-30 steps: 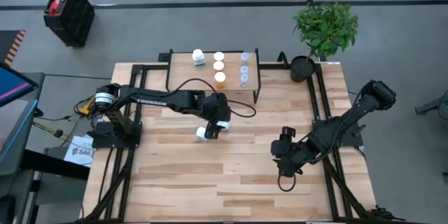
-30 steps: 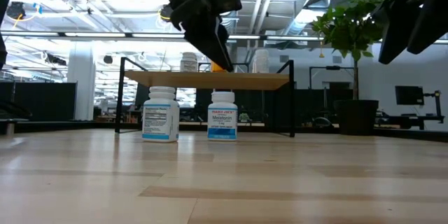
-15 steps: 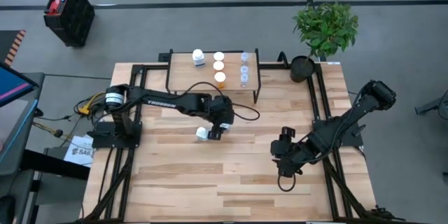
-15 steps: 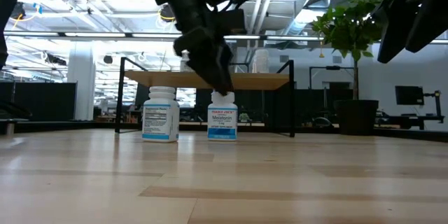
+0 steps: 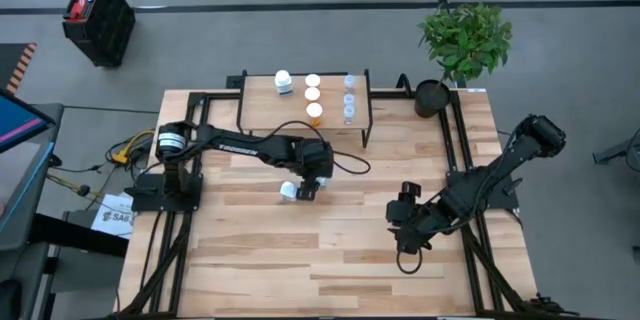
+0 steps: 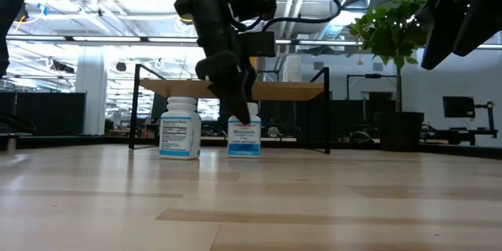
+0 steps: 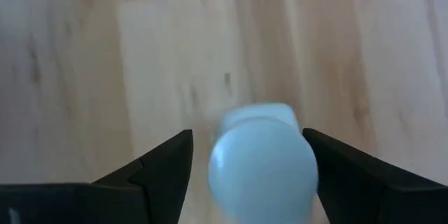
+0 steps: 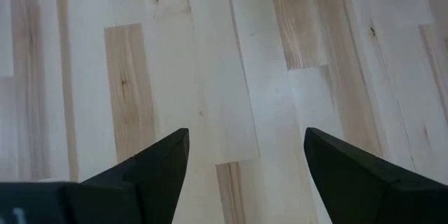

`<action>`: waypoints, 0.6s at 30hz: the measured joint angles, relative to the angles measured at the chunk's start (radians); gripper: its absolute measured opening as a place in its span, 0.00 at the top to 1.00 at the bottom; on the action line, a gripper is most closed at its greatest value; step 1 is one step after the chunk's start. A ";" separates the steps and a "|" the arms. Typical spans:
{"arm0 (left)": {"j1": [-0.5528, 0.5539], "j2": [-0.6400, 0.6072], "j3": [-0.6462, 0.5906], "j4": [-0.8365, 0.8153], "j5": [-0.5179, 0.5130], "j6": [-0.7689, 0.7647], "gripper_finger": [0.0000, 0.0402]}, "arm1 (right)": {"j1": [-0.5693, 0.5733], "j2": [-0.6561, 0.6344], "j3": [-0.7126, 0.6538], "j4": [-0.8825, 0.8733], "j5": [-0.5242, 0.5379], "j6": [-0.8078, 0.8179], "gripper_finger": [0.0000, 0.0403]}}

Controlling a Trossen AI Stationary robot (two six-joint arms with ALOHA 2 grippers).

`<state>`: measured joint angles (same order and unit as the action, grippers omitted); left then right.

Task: Pick and place medicine bottles onto shelf by color
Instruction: Put the top white pill bottle aligned with the other white pill bottle on the shelf

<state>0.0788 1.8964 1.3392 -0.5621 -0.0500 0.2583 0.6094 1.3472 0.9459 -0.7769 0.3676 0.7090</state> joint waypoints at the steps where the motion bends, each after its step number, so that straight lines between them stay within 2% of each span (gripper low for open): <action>1: 0.000 -0.003 0.000 -0.011 -0.009 -0.008 0.37 | 0.000 0.000 0.000 0.000 0.000 0.000 0.24; 4: 0.002 -0.005 0.001 -0.048 -0.011 -0.018 0.43 | 0.000 0.000 0.000 0.000 0.000 0.000 0.24; 11: -0.002 -0.003 0.001 -0.089 0.020 -0.085 0.68 | 0.000 0.000 0.000 0.003 0.000 0.000 0.24; 18: -0.021 -0.068 0.077 -0.207 0.104 -0.129 0.68 | 0.000 0.000 0.000 0.004 -0.001 0.000 0.24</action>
<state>0.0578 1.8280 1.4163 -0.7691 0.0545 0.1295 0.6094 1.3472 0.9459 -0.7727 0.3668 0.7087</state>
